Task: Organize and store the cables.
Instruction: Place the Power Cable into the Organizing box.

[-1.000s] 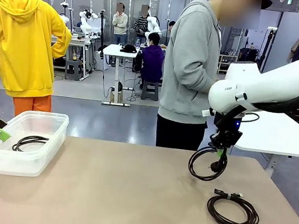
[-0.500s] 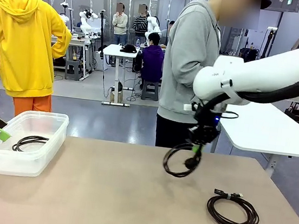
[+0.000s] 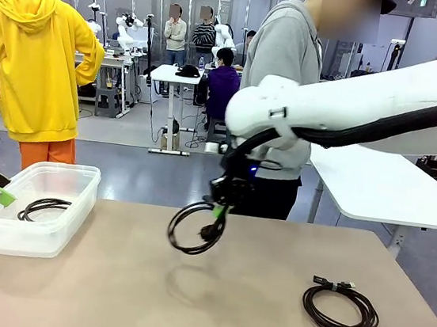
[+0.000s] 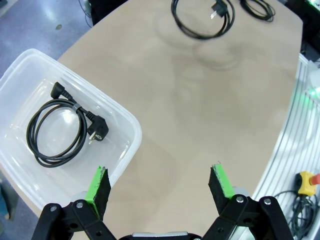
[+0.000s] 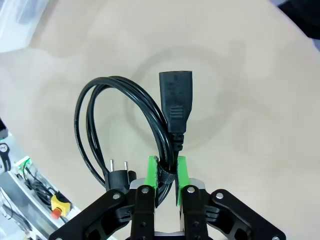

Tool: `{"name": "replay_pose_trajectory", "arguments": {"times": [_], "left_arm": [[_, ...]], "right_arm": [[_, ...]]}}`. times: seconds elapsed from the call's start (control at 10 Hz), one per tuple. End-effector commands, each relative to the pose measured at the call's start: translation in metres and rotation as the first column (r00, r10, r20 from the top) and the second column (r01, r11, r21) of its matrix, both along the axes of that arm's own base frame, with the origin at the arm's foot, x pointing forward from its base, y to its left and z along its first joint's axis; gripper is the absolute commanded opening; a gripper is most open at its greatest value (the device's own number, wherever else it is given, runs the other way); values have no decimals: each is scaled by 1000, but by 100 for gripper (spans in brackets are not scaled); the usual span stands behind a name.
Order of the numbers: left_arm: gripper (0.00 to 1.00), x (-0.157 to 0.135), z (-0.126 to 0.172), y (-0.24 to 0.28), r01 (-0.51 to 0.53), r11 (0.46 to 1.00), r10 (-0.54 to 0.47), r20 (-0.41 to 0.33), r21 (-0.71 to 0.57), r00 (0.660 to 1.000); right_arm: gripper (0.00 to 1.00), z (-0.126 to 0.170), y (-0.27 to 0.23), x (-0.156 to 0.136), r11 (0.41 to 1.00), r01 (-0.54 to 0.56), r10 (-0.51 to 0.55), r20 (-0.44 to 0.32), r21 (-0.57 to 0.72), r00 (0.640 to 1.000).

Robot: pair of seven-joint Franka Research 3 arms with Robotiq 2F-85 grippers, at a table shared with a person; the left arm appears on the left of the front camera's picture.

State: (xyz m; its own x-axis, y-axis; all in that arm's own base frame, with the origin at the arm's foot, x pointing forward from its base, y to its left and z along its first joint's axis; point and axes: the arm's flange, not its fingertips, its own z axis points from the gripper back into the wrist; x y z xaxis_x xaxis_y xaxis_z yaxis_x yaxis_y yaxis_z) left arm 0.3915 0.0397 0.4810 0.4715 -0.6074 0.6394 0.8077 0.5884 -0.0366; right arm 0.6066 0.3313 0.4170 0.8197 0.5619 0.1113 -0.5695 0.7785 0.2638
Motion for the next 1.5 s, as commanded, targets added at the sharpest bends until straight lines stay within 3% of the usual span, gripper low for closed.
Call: {"name": "replay_pose_trajectory", "arguments": {"times": [0.0, 0.2, 0.6, 0.7, 0.8, 0.9, 1.0, 1.2, 1.3, 1.4], "left_arm": [[100, 3, 0, -2, -26, 1000, 26, 5, -6, 1000], [100, 3, 0, -2, -26, 1000, 26, 5, -6, 1000], [100, 3, 0, -2, -26, 1000, 26, 5, -6, 1000], [100, 3, 0, -2, -26, 1000, 26, 5, -6, 1000], [100, 3, 0, -2, -26, 1000, 26, 5, -6, 1000], [100, 3, 0, -2, -26, 1000, 26, 5, -6, 1000], [100, 3, 0, -2, -26, 1000, 26, 5, -6, 1000], [100, 3, 0, -2, -26, 1000, 26, 5, -6, 1000], [100, 3, 0, -2, -26, 1000, 26, 5, -6, 1000], [100, 3, 0, -2, -26, 1000, 26, 5, -6, 1000]], "right_arm": [[18, -17, 32, 1, 999, -35, 35, 21, 1, 999], [18, -44, 55, -8, 999, -33, 33, 4, 10, 999], [18, -85, 67, -29, 995, -23, 25, 12, -95, 1000], [25, -85, 67, -33, 995, -11, 14, 24, -102, 1000], [57, -85, 67, -35, 994, -10, 12, 16, -104, 1000], [68, -85, 66, -36, 994, -14, 16, 20, -104, 1000], [100, -83, 65, -36, 995, -11, 14, 24, -103, 1000], [100, -80, 61, -38, 994, 7, -2, 44, -113, 999], [94, -76, 58, -40, 993, 10, -4, 59, -118, 998], [100, -71, 52, -41, 994, 12, -5, 60, -109, 998]]}}
